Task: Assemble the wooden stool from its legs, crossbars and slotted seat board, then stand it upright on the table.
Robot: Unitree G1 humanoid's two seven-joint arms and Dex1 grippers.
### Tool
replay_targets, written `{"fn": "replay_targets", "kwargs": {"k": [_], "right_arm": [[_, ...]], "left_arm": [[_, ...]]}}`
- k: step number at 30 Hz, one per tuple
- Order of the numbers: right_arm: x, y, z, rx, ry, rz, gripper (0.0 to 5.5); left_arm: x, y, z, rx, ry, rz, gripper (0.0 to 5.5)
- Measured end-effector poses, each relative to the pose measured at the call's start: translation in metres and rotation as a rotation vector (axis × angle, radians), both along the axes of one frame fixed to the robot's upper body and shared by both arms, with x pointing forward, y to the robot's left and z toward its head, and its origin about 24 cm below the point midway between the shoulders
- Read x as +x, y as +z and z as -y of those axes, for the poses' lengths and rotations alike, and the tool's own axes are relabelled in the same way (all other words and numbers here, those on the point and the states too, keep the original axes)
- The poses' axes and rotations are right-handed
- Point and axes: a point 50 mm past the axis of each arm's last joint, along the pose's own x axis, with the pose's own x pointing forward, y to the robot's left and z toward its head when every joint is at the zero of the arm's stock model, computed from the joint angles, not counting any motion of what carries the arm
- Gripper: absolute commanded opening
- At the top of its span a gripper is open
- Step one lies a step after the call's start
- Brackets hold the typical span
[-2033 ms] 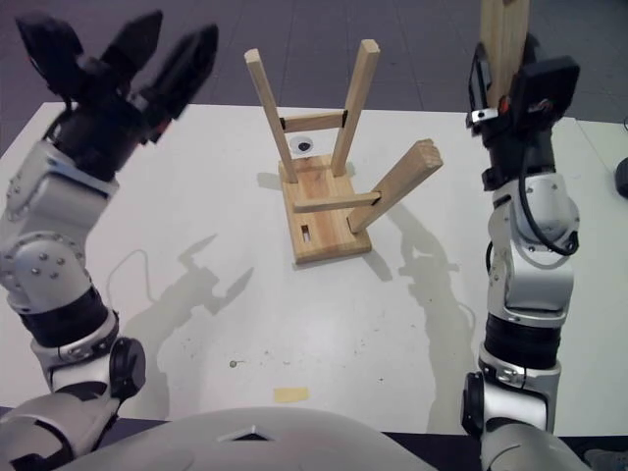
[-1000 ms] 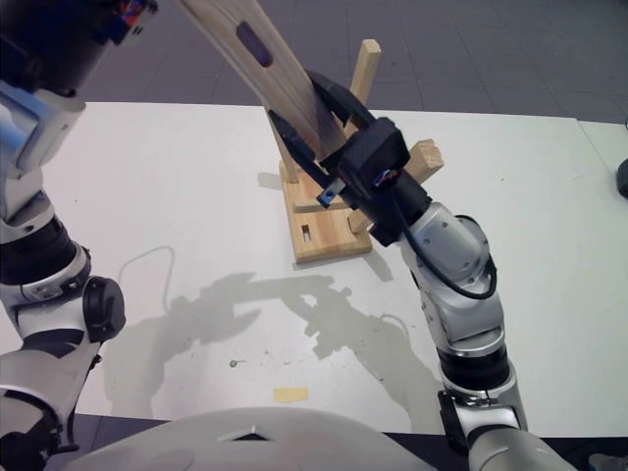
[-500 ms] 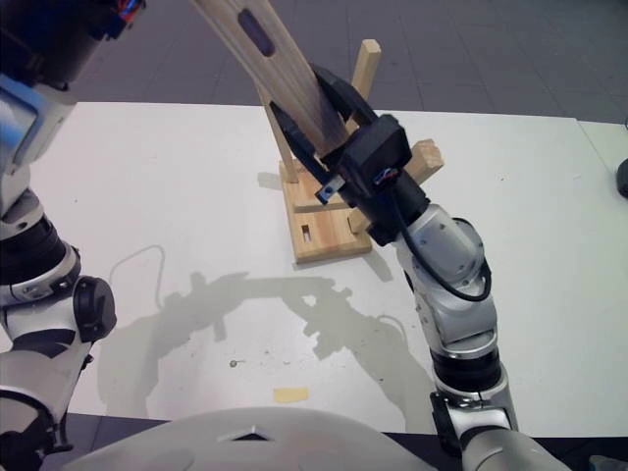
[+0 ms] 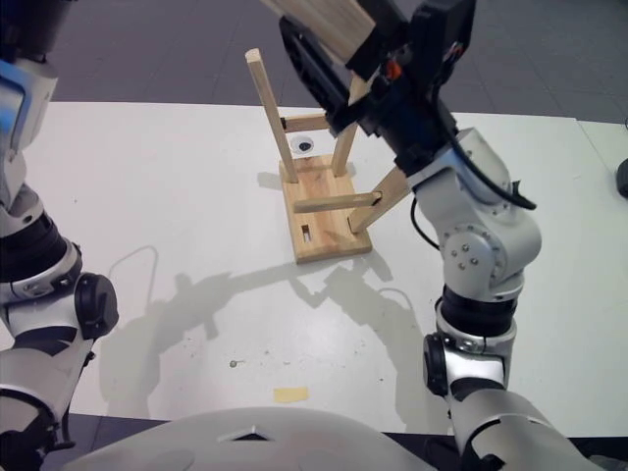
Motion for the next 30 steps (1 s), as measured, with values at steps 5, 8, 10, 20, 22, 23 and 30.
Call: {"fn": "replay_targets", "kwargs": {"k": [5,8,10,20,22,23,30], "right_arm": [[0.004,0.007,0.013,0.144,-0.036,-0.071,5.4],[-0.006,0.023,0.061,0.419,-0.306,-0.032,5.4],[-0.012,0.016,0.053,0.388,-0.306,-0.052,5.4],[-0.011,-0.008,0.044,0.316,-0.325,-0.127,5.4],[-0.01,-0.002,0.047,0.332,-0.326,-0.105,5.4],[-0.011,0.006,0.051,0.358,-0.329,-0.08,5.4],[-0.012,0.015,0.069,0.402,-0.379,-0.067,5.4]], "left_arm": [[0.001,-0.007,-0.002,0.004,0.054,0.004,1.02],[0.026,-0.057,-0.022,0.026,0.29,-0.242,1.02],[0.031,-0.078,-0.019,0.035,0.305,-0.331,1.02],[0.028,-0.074,-0.018,0.176,0.348,-0.21,1.02],[0.026,-0.072,-0.02,0.275,0.352,-0.148,1.02],[0.024,-0.072,-0.022,0.31,0.346,-0.124,1.02],[0.02,-0.086,-0.033,0.412,0.345,-0.118,1.02]]}}
